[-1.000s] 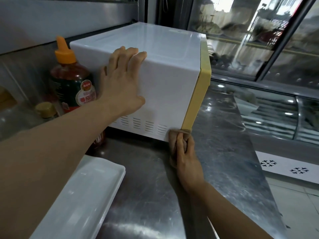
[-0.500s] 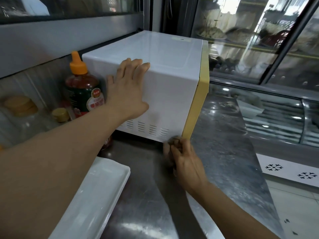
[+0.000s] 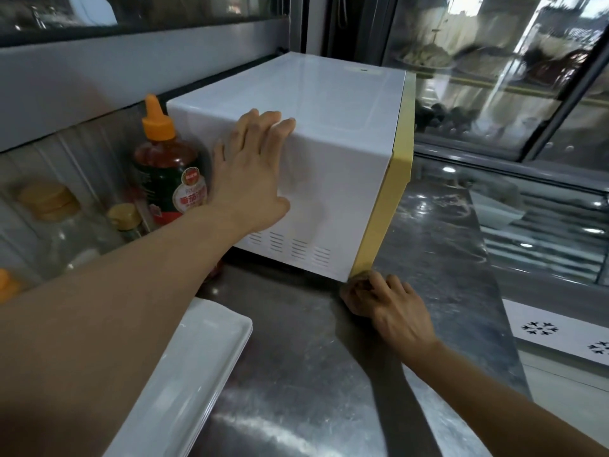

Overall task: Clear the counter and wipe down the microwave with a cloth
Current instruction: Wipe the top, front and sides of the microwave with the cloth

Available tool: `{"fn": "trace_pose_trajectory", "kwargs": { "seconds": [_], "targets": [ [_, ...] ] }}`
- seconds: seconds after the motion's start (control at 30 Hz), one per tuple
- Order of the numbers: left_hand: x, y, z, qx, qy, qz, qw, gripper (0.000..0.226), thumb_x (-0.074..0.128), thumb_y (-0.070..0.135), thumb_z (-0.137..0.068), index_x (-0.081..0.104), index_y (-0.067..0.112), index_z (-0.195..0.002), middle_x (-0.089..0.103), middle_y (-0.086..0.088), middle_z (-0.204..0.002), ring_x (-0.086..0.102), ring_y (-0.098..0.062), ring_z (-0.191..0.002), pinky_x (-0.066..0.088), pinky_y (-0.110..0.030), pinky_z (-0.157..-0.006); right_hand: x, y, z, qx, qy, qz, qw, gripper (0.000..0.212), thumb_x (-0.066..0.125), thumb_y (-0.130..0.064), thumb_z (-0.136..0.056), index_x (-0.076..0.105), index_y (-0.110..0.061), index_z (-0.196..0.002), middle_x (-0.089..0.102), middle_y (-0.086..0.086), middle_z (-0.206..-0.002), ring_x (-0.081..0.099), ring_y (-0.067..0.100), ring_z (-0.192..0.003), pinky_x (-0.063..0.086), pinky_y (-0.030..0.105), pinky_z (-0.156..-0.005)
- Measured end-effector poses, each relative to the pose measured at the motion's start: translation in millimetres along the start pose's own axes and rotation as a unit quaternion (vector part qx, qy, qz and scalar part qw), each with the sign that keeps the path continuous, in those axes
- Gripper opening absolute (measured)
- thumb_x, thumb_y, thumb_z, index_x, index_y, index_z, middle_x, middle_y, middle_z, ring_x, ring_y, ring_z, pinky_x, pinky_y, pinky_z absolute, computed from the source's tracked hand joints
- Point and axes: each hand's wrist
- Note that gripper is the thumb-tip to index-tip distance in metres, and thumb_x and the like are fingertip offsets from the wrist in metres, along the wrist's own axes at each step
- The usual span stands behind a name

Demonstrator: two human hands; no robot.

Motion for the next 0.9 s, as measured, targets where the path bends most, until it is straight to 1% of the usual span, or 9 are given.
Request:
{"fn": "trace_pose_trajectory", "kwargs": {
  "seconds": [0.07,0.17,0.27,0.37,0.57,0.63,0.7,0.8,0.9],
  "targets": [
    [-1.5,2.3,0.2,-0.007,-0.006,0.001,1.0,0.1,0.077,0.03,-0.067,0.013,0.024,-0.144,0.01,-0.002,-0.154,0.004,-0.027,-0.145,0.021,-0.052,-0.112,-6.9,1.0,0.8,0.027,-0.002,-0.025,0.999,0.023,0.078,-0.007,-0.058,0.073,-0.011,-0.081,0.045,0.005,-0.098,0.053,0.025,-0.061,0.044,0.032,-0.05],
    [-5.7,5.4,1.0,-0.018,-0.018,0.009,1.0,0.1,0.077,0.03,-0.067,0.014,0.023,-0.145,0.01,-0.001,-0.154,0.003,-0.026,-0.145,0.024,-0.053,-0.11,-22.7,9.7,1.2,0.08,-0.032,-0.039,0.996,0.035,0.087,-0.005,-0.041,0.072,-0.008,-0.073,0.06,0.011,-0.086,0.056,0.029,-0.057,0.042,0.03,-0.042],
    [-10.6,8.6,2.1,-0.028,-0.035,0.016,0.999,0.1,0.077,0.028,-0.067,0.015,0.022,-0.145,0.01,0.0,-0.155,0.001,-0.025,-0.146,0.025,-0.056,-0.109,-37.2,25.0,4.2,0.131,-0.101,-0.048,0.985,0.06,0.092,-0.013,-0.035,0.071,-0.01,-0.091,0.062,0.013,-0.089,0.062,0.03,-0.068,0.048,0.033,-0.044],
    [-16.7,12.5,2.9,-0.043,-0.059,0.021,0.997,0.102,0.077,0.027,-0.068,0.013,0.021,-0.147,0.006,0.0,-0.157,-0.002,-0.024,-0.146,0.026,-0.059,-0.108,-48.8,38.4,5.3,0.132,-0.094,-0.082,0.983,0.077,0.094,-0.018,-0.024,0.069,-0.011,-0.097,0.062,0.015,-0.09,0.063,0.03,-0.069,0.049,0.032,-0.043],
    [-37.1,30.0,3.0,-0.105,-0.134,0.031,0.985,0.104,0.072,0.024,-0.075,0.0,0.025,-0.15,-0.01,0.007,-0.159,-0.011,-0.019,-0.147,0.024,-0.058,-0.111,-65.6,59.9,-2.7,0.093,-0.09,-0.134,0.982,0.074,0.091,-0.016,-0.031,0.068,-0.013,-0.101,0.062,0.013,-0.096,0.064,0.03,-0.072,0.051,0.032,-0.048],
    [-45.8,39.2,5.6,-0.122,-0.159,0.031,0.979,0.105,0.07,0.024,-0.077,-0.006,0.025,-0.15,-0.013,0.006,-0.159,-0.005,-0.02,-0.147,0.026,-0.056,-0.111,-71.8,66.5,-6.0,0.089,-0.09,-0.153,0.98,0.072,0.091,-0.014,-0.035,0.068,-0.014,-0.103,0.061,0.013,-0.098,0.063,0.03,-0.073,0.051,0.033,-0.05],
    [-54.1,49.6,13.2,-0.128,-0.172,0.028,0.976,0.106,0.069,0.025,-0.078,-0.009,0.023,-0.15,-0.013,0.003,-0.159,0.005,-0.022,-0.147,0.028,-0.054,-0.11,-81.6,70.9,-8.3,0.092,-0.073,-0.186,0.975,0.064,0.086,-0.011,-0.051,0.065,-0.016,-0.111,0.059,0.014,-0.105,0.062,0.031,-0.08,0.052,0.034,-0.056],
    [-63.8,67.3,32.3,-0.129,-0.182,0.011,0.975,0.103,0.068,0.026,-0.076,-0.003,0.021,-0.15,-0.007,-0.002,-0.159,0.011,-0.024,-0.146,0.024,-0.054,-0.112,-97.9,75.6,-10.0,0.139,-0.044,-0.25,0.957,0.048,0.061,-0.017,-0.084,0.05,-0.025,-0.13,0.05,0.007,-0.123,0.058,0.023,-0.093,0.051,0.033,-0.068],
    [-72.9,85.7,51.0,-0.133,-0.221,-0.004,0.966,0.096,0.065,0.029,-0.077,0.002,0.024,-0.149,-0.005,-0.004,-0.159,0.011,-0.024,-0.145,0.015,-0.053,-0.116,-115.0,77.7,-6.8,0.202,-0.047,-0.355,0.912,0.043,0.042,-0.015,-0.092,0.045,-0.03,-0.131,0.048,0.003,-0.121,0.056,0.018,-0.084,0.048,0.032,-0.067]
  ]
}}
Point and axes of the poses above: each hand's wrist, its own z-axis away from the middle knuckle, its own x-axis out of the palm, y = z × x
